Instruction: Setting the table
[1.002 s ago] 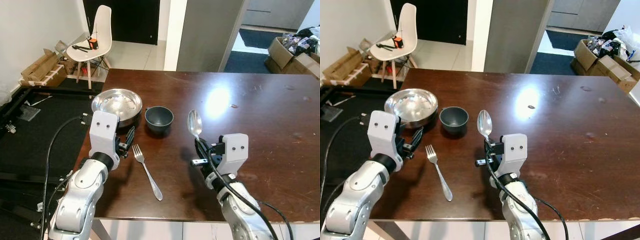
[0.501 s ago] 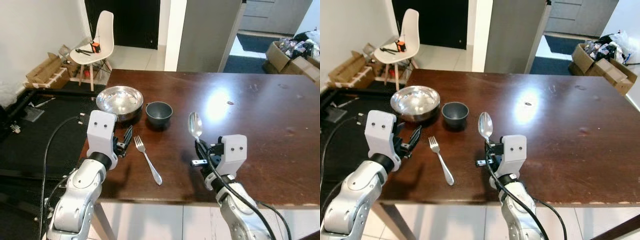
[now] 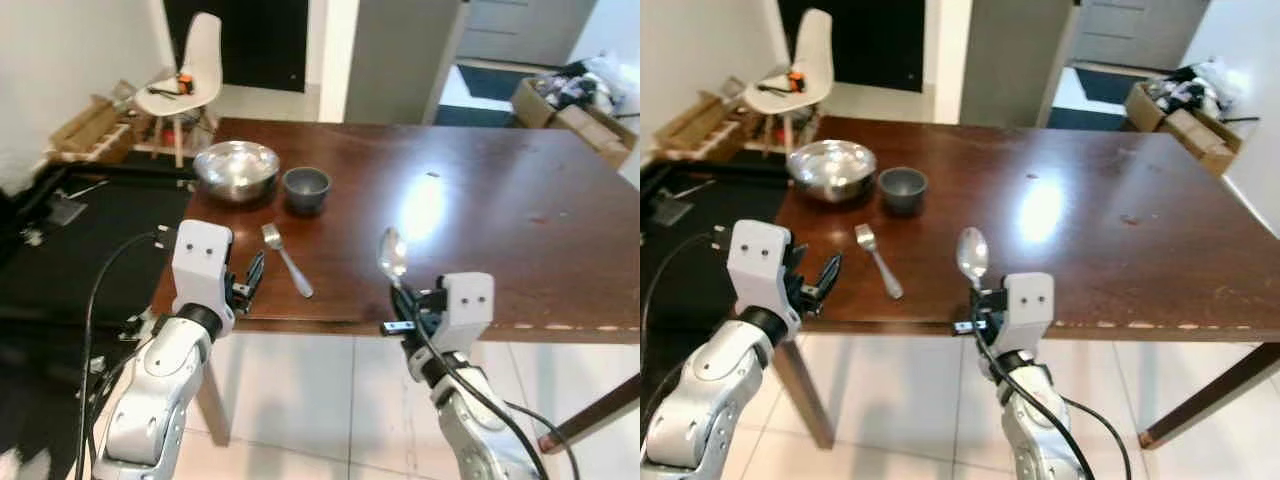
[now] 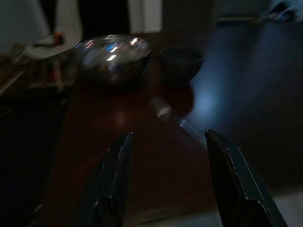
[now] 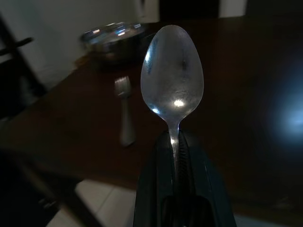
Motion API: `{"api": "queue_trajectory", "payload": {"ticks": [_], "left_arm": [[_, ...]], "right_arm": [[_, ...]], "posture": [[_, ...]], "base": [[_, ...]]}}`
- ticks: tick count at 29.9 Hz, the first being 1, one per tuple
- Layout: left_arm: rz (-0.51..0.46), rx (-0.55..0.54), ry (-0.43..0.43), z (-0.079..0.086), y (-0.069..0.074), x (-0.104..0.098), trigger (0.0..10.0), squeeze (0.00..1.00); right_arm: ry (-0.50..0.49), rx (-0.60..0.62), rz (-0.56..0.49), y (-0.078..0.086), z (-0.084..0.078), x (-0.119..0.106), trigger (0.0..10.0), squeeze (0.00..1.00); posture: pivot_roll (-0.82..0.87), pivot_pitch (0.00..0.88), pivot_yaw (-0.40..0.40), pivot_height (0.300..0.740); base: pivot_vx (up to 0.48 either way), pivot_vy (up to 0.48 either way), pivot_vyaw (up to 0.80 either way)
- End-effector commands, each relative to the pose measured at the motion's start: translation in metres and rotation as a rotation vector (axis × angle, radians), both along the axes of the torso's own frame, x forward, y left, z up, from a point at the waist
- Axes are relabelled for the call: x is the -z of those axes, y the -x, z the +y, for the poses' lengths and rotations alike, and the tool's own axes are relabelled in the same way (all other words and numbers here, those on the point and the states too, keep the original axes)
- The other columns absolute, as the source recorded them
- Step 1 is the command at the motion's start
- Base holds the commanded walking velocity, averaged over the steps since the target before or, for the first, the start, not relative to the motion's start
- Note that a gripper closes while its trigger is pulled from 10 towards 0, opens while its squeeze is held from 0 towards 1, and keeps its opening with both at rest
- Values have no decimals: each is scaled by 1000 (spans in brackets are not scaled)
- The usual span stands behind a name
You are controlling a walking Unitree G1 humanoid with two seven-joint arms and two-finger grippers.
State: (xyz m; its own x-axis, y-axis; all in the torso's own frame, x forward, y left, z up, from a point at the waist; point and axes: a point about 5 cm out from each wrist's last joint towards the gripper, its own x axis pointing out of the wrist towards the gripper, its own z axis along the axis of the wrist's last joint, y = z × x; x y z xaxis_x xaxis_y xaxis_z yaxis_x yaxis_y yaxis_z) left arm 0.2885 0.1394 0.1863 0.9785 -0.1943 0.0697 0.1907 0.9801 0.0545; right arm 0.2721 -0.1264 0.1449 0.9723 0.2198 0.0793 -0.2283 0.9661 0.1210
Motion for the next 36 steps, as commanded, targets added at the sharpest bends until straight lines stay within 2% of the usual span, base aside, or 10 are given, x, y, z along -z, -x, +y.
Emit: {"api": "queue_trajectory", "payload": {"ticks": [1,11,15,36], "left_arm": [[11,5,-4,-2,1,3,10000,0],[8,7,-3,-2,0,2,10000,0],[7,8,-2,-3,-1,2,10000,0],[14,11,3,-4,-1,3,10000,0]], "right_arm": [[5,20,12,0,-5,4,10000,0],[6,18,14,-1,-5,4,10000,0],[5,16,17,-1,-5,5,10000,0],[-15,17,29,-2,-5,6,10000,0]], "posture": [[-11,0,48,740],[-11,0,48,740],[-12,0,48,740],[-12,0,46,740]], "base": [[-356,0,0],[-340,0,0],[-62,0,0],[0,0,-800]]}}
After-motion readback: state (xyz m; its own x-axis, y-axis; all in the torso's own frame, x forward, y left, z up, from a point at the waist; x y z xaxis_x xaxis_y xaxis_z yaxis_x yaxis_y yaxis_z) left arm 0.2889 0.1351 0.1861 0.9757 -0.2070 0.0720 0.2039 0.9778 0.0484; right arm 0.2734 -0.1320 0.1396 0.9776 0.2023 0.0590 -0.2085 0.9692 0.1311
